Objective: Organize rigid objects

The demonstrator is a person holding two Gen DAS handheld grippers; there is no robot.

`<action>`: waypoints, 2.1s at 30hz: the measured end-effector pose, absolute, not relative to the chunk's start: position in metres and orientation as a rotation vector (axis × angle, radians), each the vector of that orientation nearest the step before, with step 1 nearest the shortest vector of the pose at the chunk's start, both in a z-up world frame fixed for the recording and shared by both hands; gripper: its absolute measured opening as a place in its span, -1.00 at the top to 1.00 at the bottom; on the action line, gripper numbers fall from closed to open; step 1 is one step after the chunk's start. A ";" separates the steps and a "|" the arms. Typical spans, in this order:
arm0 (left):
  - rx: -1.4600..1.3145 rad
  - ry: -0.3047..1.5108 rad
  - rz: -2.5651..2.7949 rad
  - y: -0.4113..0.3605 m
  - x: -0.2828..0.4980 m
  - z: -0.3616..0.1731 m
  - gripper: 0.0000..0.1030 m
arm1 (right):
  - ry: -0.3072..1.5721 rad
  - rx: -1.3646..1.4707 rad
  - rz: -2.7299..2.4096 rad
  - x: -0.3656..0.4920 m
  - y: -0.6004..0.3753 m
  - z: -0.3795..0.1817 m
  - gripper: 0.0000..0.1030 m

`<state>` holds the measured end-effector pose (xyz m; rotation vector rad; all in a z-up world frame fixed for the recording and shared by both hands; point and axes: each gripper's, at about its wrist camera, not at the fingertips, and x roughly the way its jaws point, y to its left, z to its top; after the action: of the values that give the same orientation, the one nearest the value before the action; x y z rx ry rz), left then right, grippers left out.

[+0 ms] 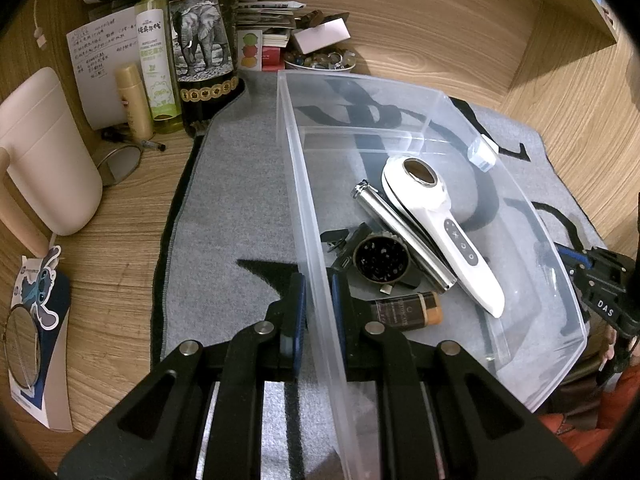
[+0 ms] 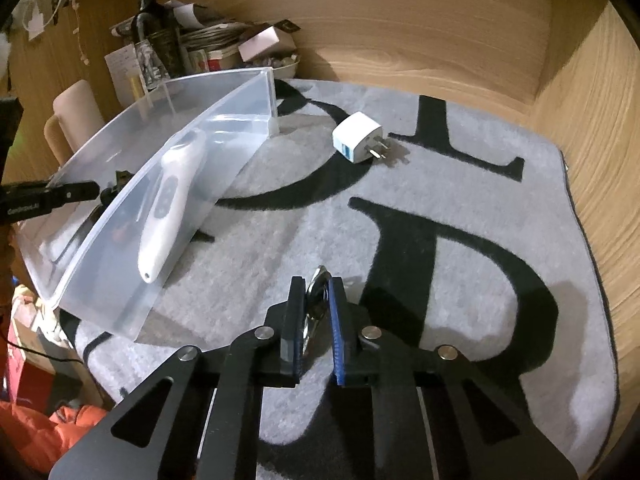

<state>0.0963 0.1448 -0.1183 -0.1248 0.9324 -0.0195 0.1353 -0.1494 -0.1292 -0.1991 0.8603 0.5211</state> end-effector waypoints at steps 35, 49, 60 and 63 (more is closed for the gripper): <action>-0.119 0.919 -0.020 0.148 0.094 -0.115 0.76 | 0.889 -0.150 0.418 0.151 -0.175 -0.137 0.48; -0.115 0.916 -0.016 0.146 0.094 -0.112 0.76 | 0.808 -0.110 0.427 0.146 -0.182 -0.109 0.63; -0.115 0.917 -0.016 0.146 0.094 -0.113 0.76 | 0.748 -0.139 0.451 0.149 -0.172 -0.090 0.81; -0.116 0.916 -0.016 0.146 0.094 -0.113 0.76 | 0.756 -0.140 0.440 0.148 -0.175 -0.091 0.81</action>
<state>0.0935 0.1460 -0.1126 -0.1156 0.9160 -0.0156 0.1483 -0.1747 -0.0909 -0.1404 0.7565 0.4396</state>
